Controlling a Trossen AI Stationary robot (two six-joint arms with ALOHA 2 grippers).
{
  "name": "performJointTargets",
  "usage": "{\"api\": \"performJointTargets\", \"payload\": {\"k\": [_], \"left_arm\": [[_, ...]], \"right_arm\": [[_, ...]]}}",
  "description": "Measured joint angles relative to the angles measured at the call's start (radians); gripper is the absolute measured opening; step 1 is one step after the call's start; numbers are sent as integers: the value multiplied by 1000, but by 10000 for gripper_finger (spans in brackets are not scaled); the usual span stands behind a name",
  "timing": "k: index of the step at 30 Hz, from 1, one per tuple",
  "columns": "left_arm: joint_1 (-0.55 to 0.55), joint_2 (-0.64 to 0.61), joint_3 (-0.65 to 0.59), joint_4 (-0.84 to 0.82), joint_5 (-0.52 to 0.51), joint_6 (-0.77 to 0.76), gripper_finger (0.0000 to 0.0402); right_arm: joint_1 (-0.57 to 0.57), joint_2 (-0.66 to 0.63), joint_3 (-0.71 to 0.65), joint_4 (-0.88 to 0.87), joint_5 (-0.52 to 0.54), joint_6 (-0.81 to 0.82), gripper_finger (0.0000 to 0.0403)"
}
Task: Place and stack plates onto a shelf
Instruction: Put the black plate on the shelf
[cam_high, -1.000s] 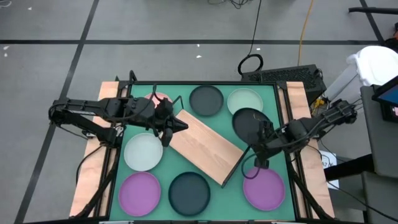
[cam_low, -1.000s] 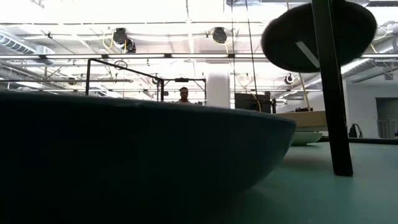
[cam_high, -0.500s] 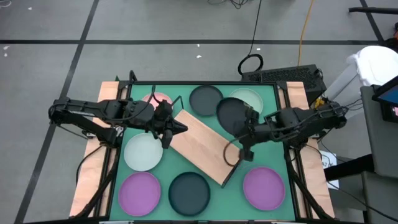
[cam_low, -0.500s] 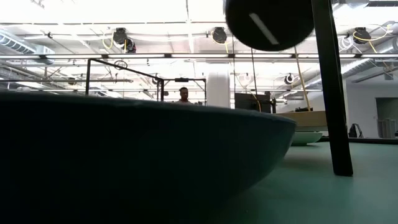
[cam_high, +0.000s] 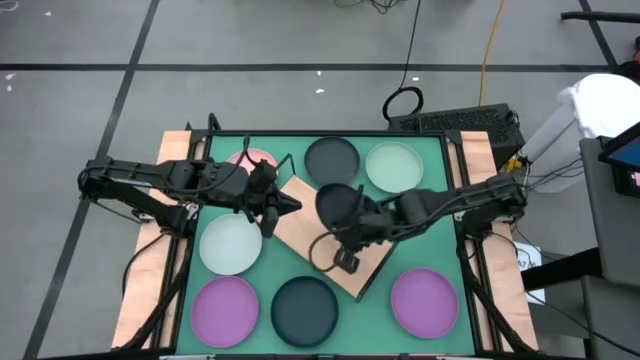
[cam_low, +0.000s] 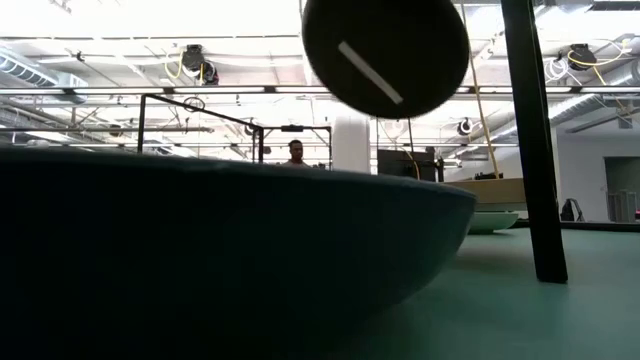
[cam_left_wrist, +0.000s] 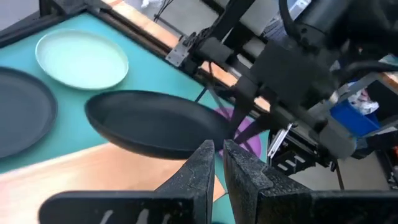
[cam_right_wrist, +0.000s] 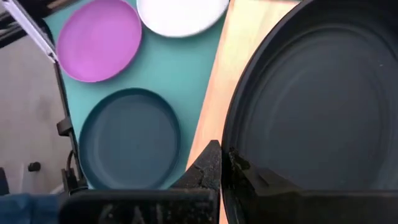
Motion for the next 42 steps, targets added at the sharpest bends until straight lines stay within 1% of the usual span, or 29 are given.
{"api": "performJointTargets", "payload": {"k": [4, 8, 12, 16, 20, 25, 29, 31, 33, 36, 42], "left_arm": [[-2, 0, 0, -89, -1, -37, 40], [-6, 0, 0, -214, -1, -79, 40], [-6, 0, 0, -312, -1, -115, 40], [-6, -3, 0, -363, -1, -125, 40], [-6, -9, 0, -372, -1, -127, 40], [-6, -9, 0, -372, -1, -160, 40], [-6, -9, 0, -372, 0, -170, 40], [-6, -9, 0, -372, 2, -146, 40], [-6, -15, 0, -378, 8, -123, 40], [-2, -27, 0, -384, 20, -114, 40], [-2, -43, 0, -394, 21, -166, 40]], "right_arm": [[-4, 37, 0, -7, -5, 52, 0], [-17, 67, 0, -22, -46, 105, 0], [-22, 83, 0, -19, -49, 104, 0], [-25, 82, 0, -18, -75, 111, 0], [-19, 75, 0, -24, -115, 130, 0], [8, 75, 0, -24, -156, 103, 0], [25, 74, 0, -24, -151, 108, 0], [30, 74, 0, -25, -149, 116, 0], [40, 74, -7, -17, -118, 127, 0], [49, 73, -53, 45, -77, 133, 0], [70, 73, -148, 144, -69, 203, 0]]}}
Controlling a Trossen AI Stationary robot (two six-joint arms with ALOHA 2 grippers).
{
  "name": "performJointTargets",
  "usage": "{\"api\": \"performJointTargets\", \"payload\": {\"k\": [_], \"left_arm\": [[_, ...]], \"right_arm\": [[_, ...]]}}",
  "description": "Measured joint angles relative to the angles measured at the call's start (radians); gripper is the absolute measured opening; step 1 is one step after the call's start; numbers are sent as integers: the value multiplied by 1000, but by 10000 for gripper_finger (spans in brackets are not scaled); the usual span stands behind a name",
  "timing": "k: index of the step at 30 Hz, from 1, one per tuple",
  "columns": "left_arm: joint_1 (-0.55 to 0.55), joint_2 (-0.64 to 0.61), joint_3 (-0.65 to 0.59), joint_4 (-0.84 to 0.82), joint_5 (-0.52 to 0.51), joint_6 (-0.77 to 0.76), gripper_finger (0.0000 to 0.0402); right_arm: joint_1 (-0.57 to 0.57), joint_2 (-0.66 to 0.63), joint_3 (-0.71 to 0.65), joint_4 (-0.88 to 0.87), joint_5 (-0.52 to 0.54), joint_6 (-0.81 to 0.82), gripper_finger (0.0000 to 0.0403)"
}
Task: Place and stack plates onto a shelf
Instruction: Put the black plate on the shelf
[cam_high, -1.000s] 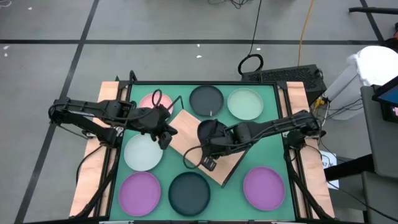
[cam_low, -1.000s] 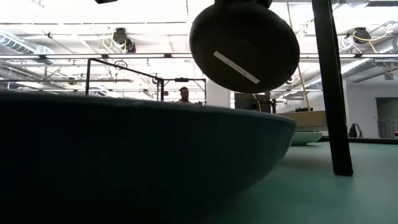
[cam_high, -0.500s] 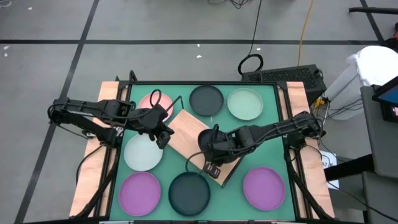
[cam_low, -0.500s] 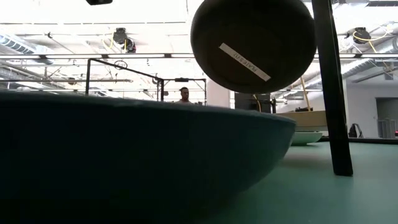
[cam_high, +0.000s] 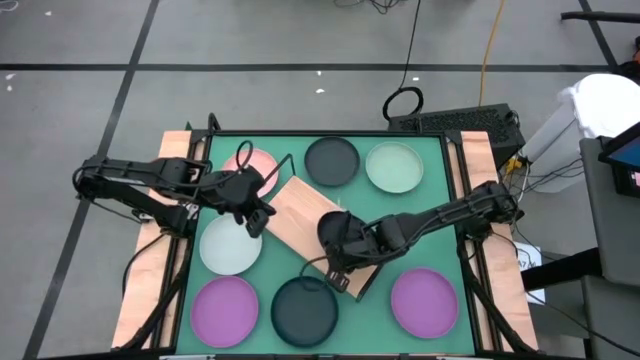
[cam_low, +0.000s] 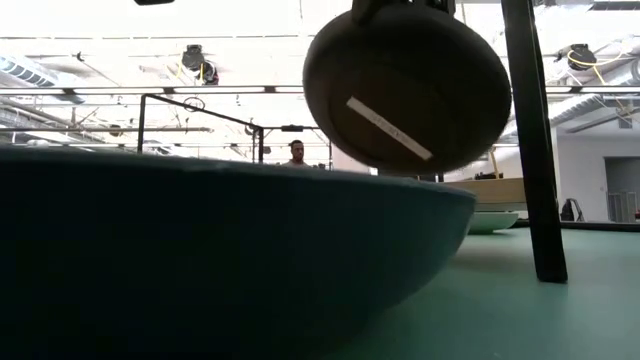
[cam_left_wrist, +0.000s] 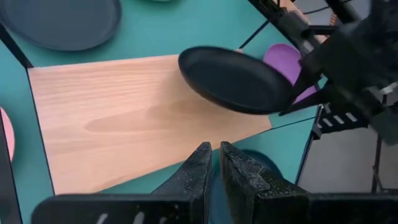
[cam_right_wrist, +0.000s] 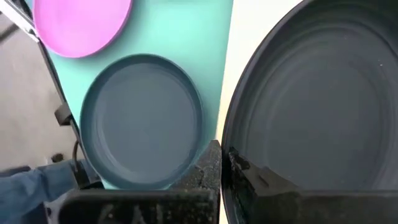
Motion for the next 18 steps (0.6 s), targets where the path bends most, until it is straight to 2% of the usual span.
{"api": "performJointTargets", "payload": {"k": [5, 18], "left_arm": [[-7, 0, 0, 1, 0, 6, 40], [-18, 0, 0, -4, 1, 204, 40]], "right_arm": [[23, 2, -52, 50, 25, 74, 0], [60, 2, -84, 72, 76, 164, 0]]}}
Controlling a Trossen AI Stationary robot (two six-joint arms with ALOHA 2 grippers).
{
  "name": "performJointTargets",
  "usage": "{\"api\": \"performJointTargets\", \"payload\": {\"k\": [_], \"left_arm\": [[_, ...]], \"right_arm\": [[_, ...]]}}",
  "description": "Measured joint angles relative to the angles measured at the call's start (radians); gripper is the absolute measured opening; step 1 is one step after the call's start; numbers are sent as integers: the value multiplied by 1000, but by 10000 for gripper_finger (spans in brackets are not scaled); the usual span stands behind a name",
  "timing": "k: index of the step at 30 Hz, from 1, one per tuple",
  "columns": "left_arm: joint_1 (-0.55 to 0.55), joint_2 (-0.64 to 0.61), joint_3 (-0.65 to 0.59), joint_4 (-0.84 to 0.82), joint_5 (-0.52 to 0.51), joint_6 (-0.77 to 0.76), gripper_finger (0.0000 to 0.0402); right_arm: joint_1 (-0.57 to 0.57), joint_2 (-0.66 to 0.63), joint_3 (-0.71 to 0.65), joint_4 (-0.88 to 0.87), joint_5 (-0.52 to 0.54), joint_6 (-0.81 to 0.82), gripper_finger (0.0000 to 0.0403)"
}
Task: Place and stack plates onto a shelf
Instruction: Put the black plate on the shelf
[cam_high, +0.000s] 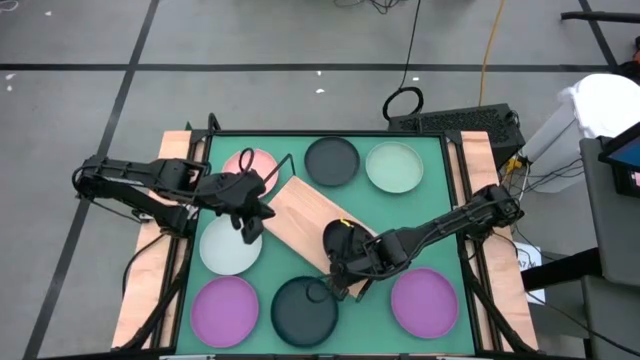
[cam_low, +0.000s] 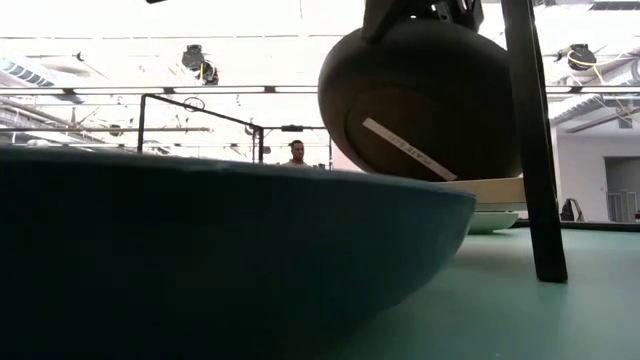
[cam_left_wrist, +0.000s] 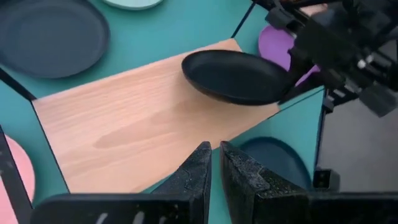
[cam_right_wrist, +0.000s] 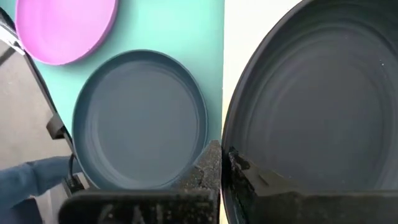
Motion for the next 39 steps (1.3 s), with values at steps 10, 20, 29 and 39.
{"api": "performJointTargets", "payload": {"k": [10, 20, 29, 39], "left_arm": [[3, -63, 0, -55, 0, 134, 40], [9, -143, 0, -57, -3, 144, 40], [10, -149, 0, -57, -10, 134, 40], [10, -147, 0, -57, -36, 134, 40]], "right_arm": [[-8, 1, 0, 6, 14, 147, 0], [-84, 4, 0, -4, 45, 97, 0], [-113, 5, -1, -50, -64, 82, 0], [-113, 4, -119, 87, -106, 182, 1]]}}
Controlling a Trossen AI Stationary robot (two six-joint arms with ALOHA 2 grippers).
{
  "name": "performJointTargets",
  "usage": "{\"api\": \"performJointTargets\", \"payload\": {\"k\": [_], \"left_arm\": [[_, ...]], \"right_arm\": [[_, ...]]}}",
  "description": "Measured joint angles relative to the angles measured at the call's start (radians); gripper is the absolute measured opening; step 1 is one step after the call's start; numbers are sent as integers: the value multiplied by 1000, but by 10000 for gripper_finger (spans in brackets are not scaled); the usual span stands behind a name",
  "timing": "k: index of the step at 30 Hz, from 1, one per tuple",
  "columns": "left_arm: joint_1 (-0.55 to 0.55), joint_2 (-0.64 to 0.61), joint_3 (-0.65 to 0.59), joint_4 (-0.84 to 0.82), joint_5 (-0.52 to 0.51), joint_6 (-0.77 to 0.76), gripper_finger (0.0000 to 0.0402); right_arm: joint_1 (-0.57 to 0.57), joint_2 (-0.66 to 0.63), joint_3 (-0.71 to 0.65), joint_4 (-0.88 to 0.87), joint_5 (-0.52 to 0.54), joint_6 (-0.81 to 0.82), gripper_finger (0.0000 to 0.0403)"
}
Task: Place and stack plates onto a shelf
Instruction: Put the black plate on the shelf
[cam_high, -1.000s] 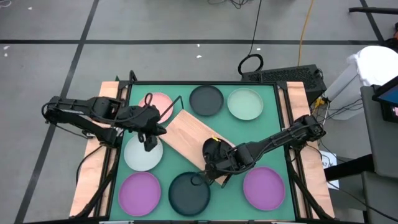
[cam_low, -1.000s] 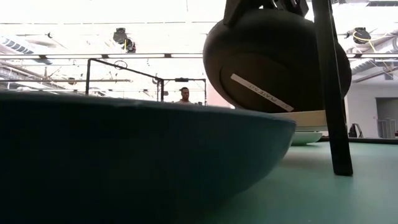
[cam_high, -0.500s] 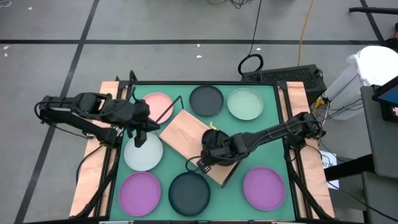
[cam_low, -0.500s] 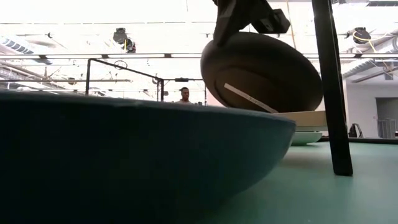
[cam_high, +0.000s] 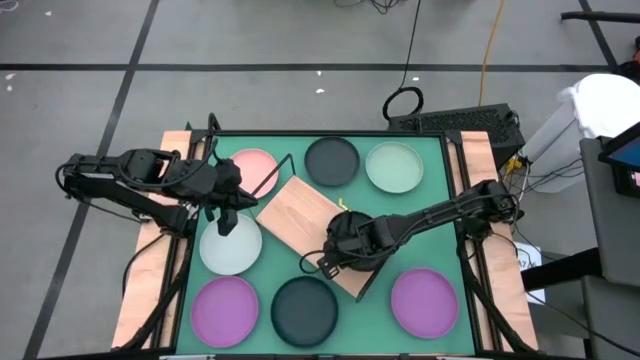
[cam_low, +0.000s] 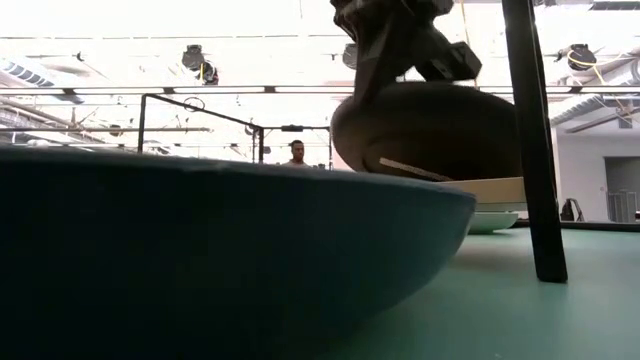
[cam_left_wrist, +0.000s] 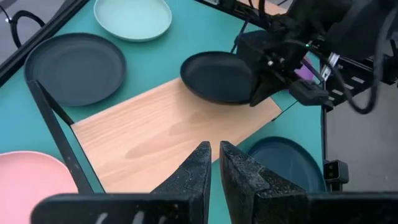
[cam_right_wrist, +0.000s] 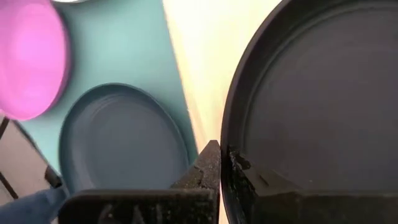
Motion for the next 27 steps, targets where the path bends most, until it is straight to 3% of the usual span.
{"api": "performJointTargets", "payload": {"k": [11, 21, 27], "left_arm": [[0, 0, 0, 2, 0, 7, 40], [0, 0, 0, 2, -1, 7, 40], [0, 0, 0, 2, -1, 7, 40]], "right_arm": [[0, 0, -43, 18, -59, 30, 3], [1, 2, -44, 50, -90, 64, 51], [1, 2, -44, 64, -84, 64, 56]]}}
